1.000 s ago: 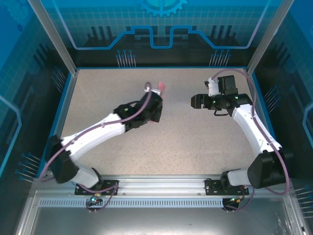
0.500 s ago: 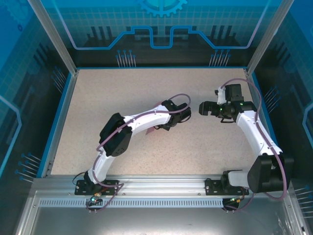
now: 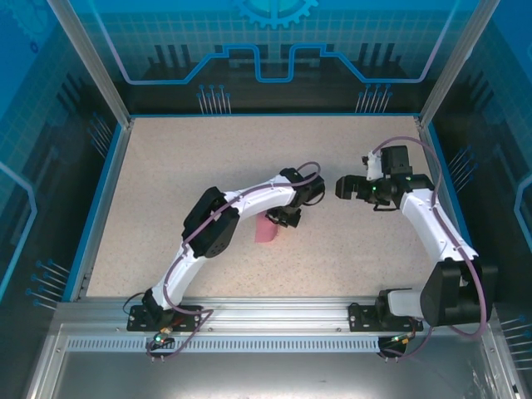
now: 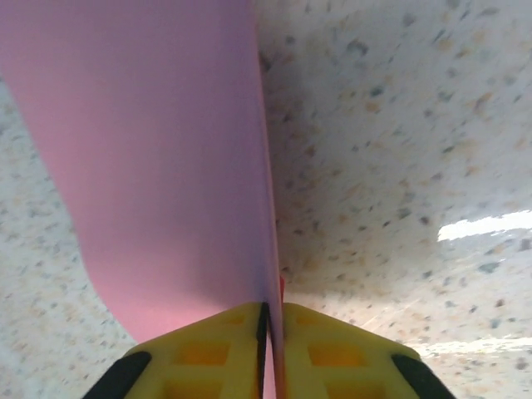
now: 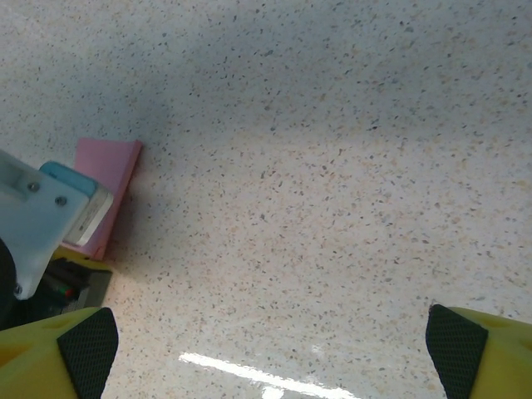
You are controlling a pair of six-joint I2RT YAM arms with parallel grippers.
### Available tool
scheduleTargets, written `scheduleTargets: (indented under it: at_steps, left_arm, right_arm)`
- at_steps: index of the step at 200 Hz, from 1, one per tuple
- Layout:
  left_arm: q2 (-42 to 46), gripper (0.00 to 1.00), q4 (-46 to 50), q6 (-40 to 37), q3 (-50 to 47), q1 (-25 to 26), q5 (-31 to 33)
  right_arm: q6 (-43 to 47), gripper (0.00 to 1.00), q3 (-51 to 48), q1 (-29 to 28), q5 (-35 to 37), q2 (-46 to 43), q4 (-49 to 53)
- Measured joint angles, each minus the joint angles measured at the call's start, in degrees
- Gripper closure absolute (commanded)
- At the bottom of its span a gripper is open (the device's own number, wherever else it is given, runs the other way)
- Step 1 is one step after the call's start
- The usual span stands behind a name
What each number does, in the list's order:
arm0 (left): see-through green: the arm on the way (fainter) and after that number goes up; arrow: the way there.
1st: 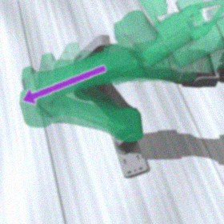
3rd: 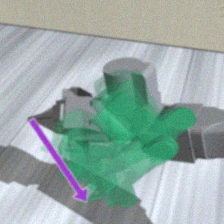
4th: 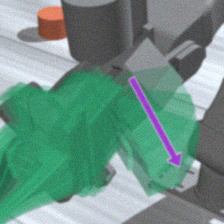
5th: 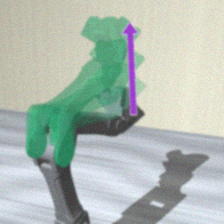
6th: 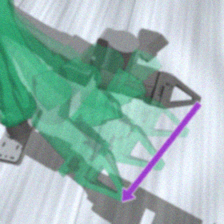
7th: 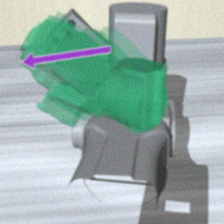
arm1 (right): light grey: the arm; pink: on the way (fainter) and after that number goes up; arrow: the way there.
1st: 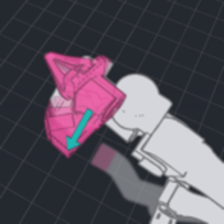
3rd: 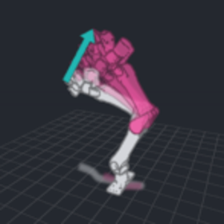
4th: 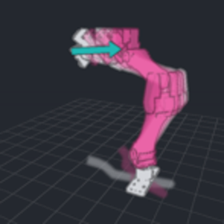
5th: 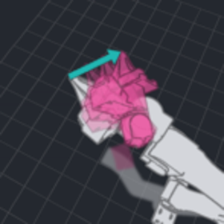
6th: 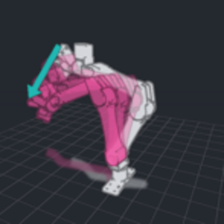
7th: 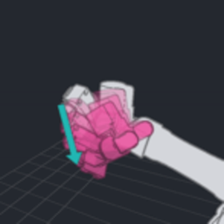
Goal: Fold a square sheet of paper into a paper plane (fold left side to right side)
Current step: Turn over the paper at the center of the table, then third fold the triangle at the center of the table.
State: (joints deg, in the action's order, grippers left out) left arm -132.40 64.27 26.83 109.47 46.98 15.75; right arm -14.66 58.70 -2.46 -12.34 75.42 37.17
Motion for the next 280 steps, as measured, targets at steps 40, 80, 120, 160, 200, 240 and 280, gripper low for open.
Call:
scheduleTargets:
  at_steps: [40,80,120,160,200,240,280]
  left_arm:
    - [0.02,0.58,-5.55,-0.28,-1.27,-2.62,-8.31]
    - [4.74,0.44,-11.93,-0.11,-7.56,-3.67,-14.88]
    - [18.88,0.40,-22.56,0.94,-22.25,-6.88,-21.44]
    - [34.07,0.39,-34.29,4.68,-38.66,-15.96,-26.10]
    - [35.52,0.38,-41.77,7.89,-47.89,-20.81,-30.32]
    - [31.32,0.38,-46.75,9.81,-48.50,-20.90,-33.88]
    - [27.26,0.38,-49.29,10.78,-48.50,-20.90,-36.00]
  right_arm:
    - [-0.74,0.01,-0.31,0.00,-2.69,2.49,-1.18]
    - [-0.92,0.01,-0.59,-0.31,-4.94,5.66,-2.08]
    - [-0.92,0.02,0.79,-4.46,-6.78,11.72,-2.75]
    - [-1.97,0.25,7.26,-11.47,-9.99,20.83,-5.86]
    - [-3.82,0.29,17.16,-17.44,-12.70,32.17,-9.64]
    - [-4.61,0.30,24.09,-19.21,-13.68,40.15,-11.23]
    - [-4.81,0.29,24.85,-19.21,-13.84,41.94,-11.56]
